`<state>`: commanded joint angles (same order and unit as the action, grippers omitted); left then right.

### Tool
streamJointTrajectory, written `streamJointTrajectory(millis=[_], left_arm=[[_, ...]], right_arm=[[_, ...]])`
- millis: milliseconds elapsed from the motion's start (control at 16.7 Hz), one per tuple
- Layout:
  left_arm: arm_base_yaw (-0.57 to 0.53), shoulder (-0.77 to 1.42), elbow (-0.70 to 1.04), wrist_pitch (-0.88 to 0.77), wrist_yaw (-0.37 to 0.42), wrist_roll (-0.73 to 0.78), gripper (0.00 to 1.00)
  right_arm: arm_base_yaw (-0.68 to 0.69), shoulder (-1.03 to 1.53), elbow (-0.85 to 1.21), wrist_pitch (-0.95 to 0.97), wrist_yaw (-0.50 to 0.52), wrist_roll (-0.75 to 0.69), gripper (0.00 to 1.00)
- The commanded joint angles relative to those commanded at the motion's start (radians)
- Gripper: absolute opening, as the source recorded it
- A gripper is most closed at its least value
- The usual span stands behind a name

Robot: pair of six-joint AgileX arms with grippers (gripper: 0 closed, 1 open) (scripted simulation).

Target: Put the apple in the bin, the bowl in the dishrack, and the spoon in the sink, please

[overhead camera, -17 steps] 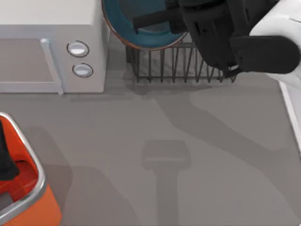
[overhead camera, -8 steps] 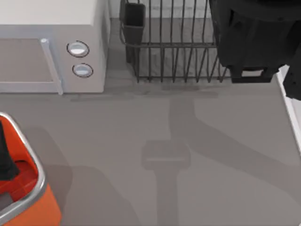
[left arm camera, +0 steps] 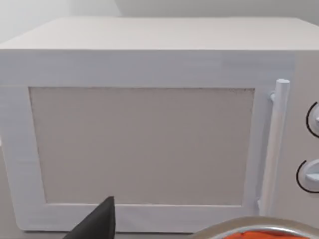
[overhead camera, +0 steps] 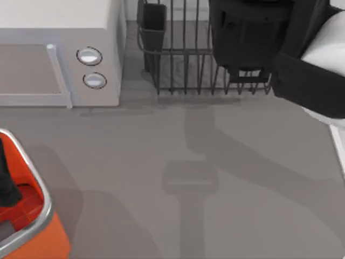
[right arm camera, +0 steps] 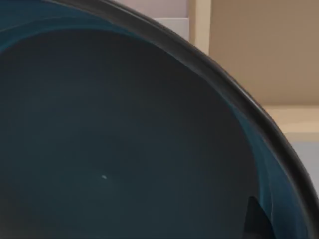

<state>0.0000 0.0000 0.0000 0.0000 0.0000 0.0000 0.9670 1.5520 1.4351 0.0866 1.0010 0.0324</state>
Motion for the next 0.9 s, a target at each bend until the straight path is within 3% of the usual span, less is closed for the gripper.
streamJointTrajectory(millis=[480,660,900], left_arm=[[0.0,0.0,0.0,0.0,0.0,0.0,1.0],[0.0,0.0,0.0,0.0,0.0,0.0,1.0],[0.0,0.0,0.0,0.0,0.0,0.0,1.0]], right_arm=[[-0.263,0.406,-0.079,0.514,-0.261,-0.014,0.0],[-0.327,0.485,-0.1,0.605,-0.328,-0.015,0.0],[-0.335,0.493,-0.102,0.614,-0.336,-0.015,0.0]])
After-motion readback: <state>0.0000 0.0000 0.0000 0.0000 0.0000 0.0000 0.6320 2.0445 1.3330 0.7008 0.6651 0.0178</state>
